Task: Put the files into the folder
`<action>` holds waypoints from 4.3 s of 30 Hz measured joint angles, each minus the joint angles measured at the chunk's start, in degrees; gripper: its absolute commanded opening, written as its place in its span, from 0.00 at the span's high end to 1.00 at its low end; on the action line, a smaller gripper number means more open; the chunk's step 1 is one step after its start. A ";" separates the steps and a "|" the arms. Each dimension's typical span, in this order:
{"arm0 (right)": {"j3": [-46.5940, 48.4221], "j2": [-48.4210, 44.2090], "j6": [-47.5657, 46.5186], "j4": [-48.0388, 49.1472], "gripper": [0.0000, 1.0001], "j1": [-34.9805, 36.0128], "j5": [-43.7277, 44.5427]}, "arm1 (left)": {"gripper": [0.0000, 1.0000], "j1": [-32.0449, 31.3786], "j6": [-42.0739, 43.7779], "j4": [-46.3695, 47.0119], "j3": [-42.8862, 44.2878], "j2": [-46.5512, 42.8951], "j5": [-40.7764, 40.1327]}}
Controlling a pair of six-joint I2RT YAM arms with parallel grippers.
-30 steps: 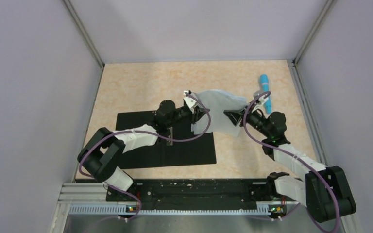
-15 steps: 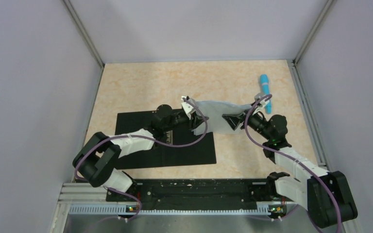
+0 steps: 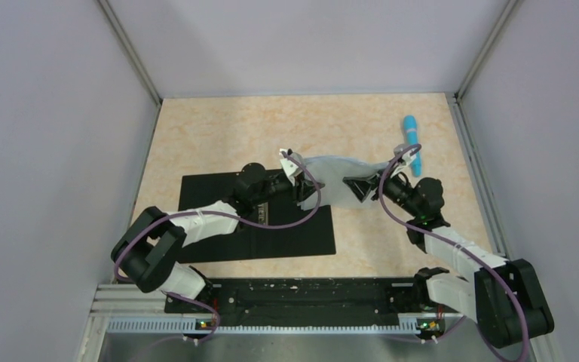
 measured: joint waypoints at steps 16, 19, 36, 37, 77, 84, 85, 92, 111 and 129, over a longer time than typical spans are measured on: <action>0.00 2.89 1.22 2.45 0.24 2.29 2.97 | 0.57 0.04 -1.70 -0.07 -0.09 -0.04 0.46; 0.00 3.56 1.25 2.93 0.23 2.36 3.37 | 0.54 0.09 -1.77 -0.17 -0.09 -0.04 0.66; 0.00 3.58 0.79 1.90 0.22 2.40 4.57 | 0.45 1.57 -1.64 -2.21 -1.36 -2.29 0.68; 0.00 3.74 0.87 2.19 0.22 2.40 4.44 | 0.45 1.57 -1.66 -2.21 -1.36 -2.29 0.83; 0.02 8.24 3.43 6.99 0.21 4.92 7.21 | 0.65 1.55 -3.82 -3.54 -0.46 0.15 4.70; 0.02 8.96 3.78 7.96 0.21 5.84 7.91 | 0.60 1.44 -4.42 -3.50 -0.44 0.28 4.70; 0.02 9.05 3.78 8.04 0.21 6.05 8.17 | 0.59 1.42 -4.44 -3.43 -0.44 0.28 4.68; 0.02 9.07 3.74 8.09 0.21 6.27 9.18 | 0.52 1.44 -4.85 -1.14 -0.83 0.22 2.93; 0.00 9.07 3.76 8.04 0.20 7.04 12.00 | 0.66 1.44 -9.16 5.07 -5.18 -1.55 1.46; 6.12 -1.03 0.11 -6.75 0.19 7.10 4.15 | 1.00 2.05 -1.46 -11.56 1.86 -12.22 -0.72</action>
